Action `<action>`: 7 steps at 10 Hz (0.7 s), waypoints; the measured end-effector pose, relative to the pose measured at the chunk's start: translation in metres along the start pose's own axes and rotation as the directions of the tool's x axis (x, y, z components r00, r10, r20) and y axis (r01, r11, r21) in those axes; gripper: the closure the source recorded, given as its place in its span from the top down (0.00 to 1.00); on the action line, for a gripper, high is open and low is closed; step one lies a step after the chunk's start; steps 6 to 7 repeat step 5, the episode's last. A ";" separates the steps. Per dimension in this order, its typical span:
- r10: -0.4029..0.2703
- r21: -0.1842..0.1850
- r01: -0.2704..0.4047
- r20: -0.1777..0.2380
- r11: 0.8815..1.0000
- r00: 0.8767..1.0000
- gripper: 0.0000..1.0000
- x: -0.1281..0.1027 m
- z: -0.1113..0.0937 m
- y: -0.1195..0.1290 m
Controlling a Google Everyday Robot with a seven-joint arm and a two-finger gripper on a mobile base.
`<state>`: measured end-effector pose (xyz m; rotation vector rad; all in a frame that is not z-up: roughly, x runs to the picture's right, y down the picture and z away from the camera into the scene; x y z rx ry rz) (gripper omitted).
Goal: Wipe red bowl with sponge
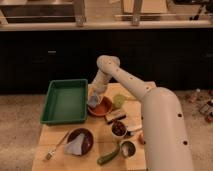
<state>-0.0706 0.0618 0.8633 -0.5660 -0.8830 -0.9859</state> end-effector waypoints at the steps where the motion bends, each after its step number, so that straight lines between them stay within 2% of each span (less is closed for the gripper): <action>1: -0.013 -0.001 0.013 -0.001 1.000 1.000 0.00 -0.007 -0.002 0.000; 3: -0.028 -0.009 0.028 -0.006 1.000 1.000 0.00 -0.020 -0.007 0.005; 5: -0.011 -0.026 0.011 -0.008 1.000 1.000 0.00 -0.030 -0.010 0.019; 7: -0.011 -0.026 0.011 -0.008 1.000 1.000 0.00 -0.030 -0.010 0.019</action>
